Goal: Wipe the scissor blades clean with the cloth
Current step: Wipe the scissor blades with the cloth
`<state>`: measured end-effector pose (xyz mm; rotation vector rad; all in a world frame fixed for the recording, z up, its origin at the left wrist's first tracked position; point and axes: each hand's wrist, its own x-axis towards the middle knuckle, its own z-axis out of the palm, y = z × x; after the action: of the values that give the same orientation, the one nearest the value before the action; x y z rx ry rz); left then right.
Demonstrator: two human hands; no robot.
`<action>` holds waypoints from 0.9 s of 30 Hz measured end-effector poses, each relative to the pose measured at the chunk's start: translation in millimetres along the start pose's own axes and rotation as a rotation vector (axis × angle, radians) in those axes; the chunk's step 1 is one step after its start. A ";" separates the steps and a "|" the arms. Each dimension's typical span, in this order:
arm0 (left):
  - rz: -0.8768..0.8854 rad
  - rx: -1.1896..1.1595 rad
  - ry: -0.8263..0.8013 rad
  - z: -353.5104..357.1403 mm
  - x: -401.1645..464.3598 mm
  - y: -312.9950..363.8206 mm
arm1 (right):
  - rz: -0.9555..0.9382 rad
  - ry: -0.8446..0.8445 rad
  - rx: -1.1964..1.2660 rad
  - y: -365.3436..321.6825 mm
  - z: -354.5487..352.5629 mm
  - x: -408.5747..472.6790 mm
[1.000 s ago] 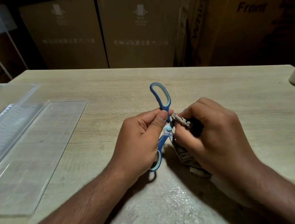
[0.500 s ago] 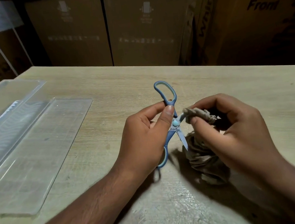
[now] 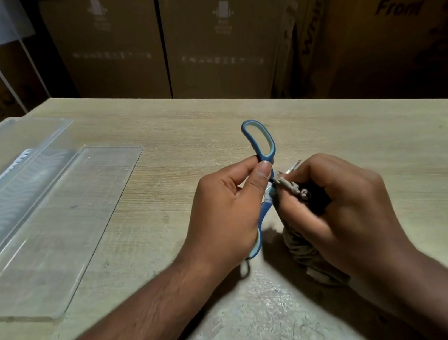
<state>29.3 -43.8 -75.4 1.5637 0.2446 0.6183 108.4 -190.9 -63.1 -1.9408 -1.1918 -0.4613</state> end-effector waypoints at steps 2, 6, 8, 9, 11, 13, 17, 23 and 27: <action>-0.007 -0.005 0.016 -1.5 0.6 0.3 | 0.034 0.014 -0.004 3.0 0.8 2.2; -0.006 0.031 0.018 -1.3 0.4 0.1 | 0.092 0.050 0.014 7.8 -3.0 4.5; -0.007 0.027 0.011 -0.5 -0.2 1.5 | 0.047 0.012 0.017 3.4 -2.0 2.4; -0.003 0.023 0.011 -0.5 0.0 3.2 | 0.029 -0.010 0.031 1.1 -0.6 1.2; 0.004 0.019 0.020 -2.2 1.7 4.0 | 0.026 -0.030 0.050 -0.4 1.5 2.4; 0.007 0.017 0.009 -2.5 1.4 4.7 | 0.065 -0.013 0.034 3.3 0.6 4.7; -0.022 0.025 -0.023 2.1 -2.5 5.4 | 0.138 0.035 0.026 10.0 -4.9 5.4; -0.053 -0.022 0.013 -1.1 -0.1 6.0 | 0.023 -0.033 0.045 4.7 -0.4 2.9; -0.097 -0.052 -0.036 -1.0 -1.6 7.3 | 0.058 0.003 -0.012 8.7 -1.9 4.0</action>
<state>25.9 -44.5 -68.6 1.5026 0.2739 0.5169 118.0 -192.2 -63.1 -1.9789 -1.1302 -0.4420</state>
